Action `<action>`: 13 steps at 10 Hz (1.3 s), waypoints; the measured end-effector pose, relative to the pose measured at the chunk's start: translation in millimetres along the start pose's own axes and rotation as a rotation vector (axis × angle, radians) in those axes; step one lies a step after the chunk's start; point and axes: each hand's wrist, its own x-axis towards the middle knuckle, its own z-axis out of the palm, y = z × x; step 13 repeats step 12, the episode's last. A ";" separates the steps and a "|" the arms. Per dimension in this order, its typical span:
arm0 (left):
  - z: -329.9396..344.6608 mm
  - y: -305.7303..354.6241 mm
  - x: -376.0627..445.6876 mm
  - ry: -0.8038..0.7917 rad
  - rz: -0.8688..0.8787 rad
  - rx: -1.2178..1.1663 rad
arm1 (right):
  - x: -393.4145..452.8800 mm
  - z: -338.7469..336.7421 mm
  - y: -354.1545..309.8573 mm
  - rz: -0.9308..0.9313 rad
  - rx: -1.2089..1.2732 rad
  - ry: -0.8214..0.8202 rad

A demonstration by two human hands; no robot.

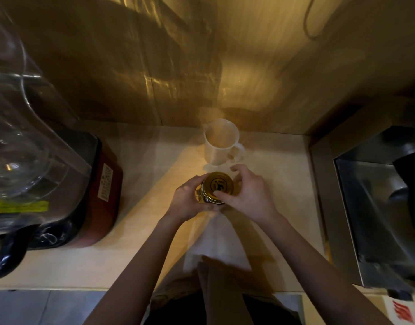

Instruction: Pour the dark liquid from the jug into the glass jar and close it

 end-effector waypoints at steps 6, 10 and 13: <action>1.2 2.1 -0.4 0.042 0.048 0.049 | -3.4 27.0 7.8 -0.063 0.213 -0.052; -24.2 34.8 3.4 -0.256 -0.165 0.069 | -3.2 12.7 7.4 0.162 0.464 -0.155; -79.2 103.1 4.6 -0.135 -0.107 -0.165 | 10.2 -70.0 -15.3 0.123 0.711 0.082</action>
